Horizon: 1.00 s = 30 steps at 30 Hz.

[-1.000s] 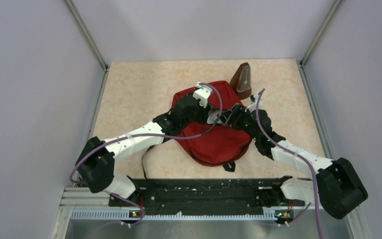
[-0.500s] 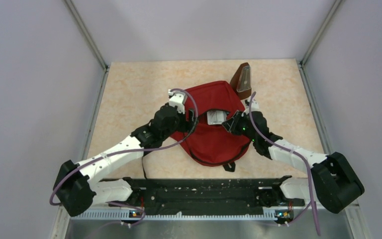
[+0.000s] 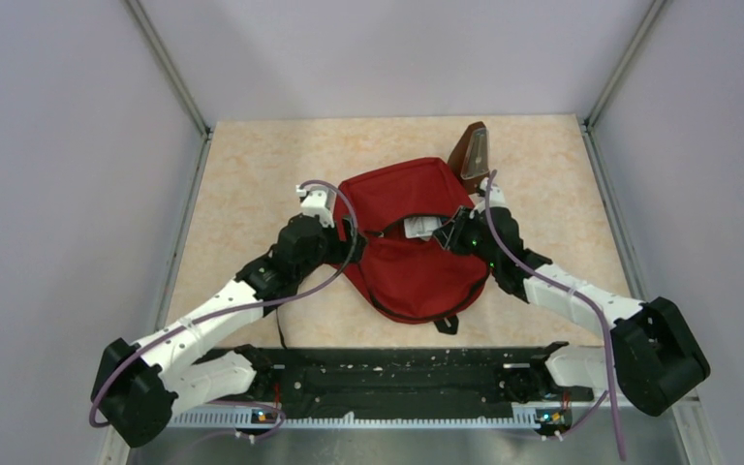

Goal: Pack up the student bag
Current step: Place the stationery in the student bag.

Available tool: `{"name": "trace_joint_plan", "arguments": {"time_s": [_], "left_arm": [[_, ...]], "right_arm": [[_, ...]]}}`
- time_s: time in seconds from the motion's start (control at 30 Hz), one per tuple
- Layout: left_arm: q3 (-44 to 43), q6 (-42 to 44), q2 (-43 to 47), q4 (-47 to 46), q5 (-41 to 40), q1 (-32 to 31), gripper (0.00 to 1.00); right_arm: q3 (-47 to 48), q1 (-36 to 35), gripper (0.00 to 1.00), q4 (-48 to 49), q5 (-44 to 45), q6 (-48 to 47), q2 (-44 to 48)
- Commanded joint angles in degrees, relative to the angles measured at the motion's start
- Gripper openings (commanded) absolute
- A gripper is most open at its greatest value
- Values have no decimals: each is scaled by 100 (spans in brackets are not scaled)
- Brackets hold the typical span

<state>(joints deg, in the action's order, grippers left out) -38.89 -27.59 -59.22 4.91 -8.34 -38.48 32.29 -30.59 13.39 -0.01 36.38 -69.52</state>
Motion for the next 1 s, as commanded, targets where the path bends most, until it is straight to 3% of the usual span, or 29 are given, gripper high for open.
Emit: {"name": "trace_joint_plan", "arguments": {"time_s": [0.0,0.17,0.3,0.7,0.87,0.97], "left_arm": [[67,-132,240,-169,98,51,79],[124,-120,305,-113,104,77,79],[170,-131,297,-159,167,103,79],[417,-233,264,-436,438,190,79],[622,-480,222,-898,752,388,79],[696,-531,161,-1058,805,446,79]], "right_arm": [[345,-38,24,-75,285,-205,55],[463,-86,20,-179,396,-291,50],[554,-111,0,-12,383,-349,-219],[970,-266,0,1246,464,-556,-1428],[928,-277,0,858,642,-642,-1291],[750,-281,20,434,717,-635,-825]]}}
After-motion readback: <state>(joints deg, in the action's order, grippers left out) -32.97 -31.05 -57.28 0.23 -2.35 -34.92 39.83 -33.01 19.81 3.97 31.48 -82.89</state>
